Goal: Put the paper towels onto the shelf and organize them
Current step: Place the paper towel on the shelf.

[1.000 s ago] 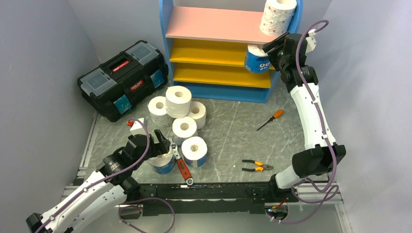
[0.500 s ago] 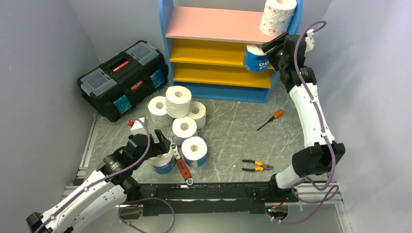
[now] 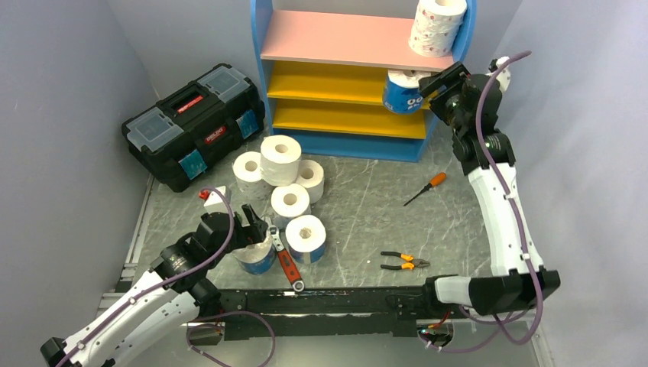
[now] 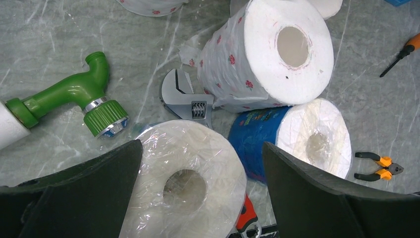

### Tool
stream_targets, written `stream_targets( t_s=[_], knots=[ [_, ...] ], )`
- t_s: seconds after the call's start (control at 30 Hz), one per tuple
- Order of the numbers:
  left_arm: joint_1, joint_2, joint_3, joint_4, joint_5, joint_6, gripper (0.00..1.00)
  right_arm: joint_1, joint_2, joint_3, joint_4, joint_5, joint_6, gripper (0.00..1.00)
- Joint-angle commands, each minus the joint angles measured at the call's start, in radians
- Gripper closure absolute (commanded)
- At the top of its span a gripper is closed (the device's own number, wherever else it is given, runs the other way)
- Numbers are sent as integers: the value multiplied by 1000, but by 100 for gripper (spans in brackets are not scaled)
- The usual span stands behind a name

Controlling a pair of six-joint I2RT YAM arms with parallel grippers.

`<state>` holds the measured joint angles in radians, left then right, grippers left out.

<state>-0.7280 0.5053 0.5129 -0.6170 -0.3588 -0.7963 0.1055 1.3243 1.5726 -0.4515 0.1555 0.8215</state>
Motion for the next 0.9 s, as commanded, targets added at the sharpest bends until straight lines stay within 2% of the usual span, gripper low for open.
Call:
stream_targets(
  t_s=[0.0,0.07,0.13,0.33,0.5,0.67,0.87],
  knots=[
    [-3,-13,23,-16,16,12,3,18,-92,-89,95,-42,-138,32],
    [-2,-16,17,-7,19,10,3,24,-134,-197,163,-54,-167,44],
    [-2,-15,7,5,28,7,3,27,-160,-272,212,-69,-180,61],
    [-3,-4,3,17,37,3,3,47,-151,-362,310,-122,-196,100],
    [-2,-8,-9,33,37,3,3,89,-116,-403,419,-124,-199,100],
    [-3,5,-12,39,38,5,2,156,-83,-451,571,-28,-202,100],
    [-3,8,-11,36,29,12,2,185,8,-441,668,38,-208,100]
  ],
)
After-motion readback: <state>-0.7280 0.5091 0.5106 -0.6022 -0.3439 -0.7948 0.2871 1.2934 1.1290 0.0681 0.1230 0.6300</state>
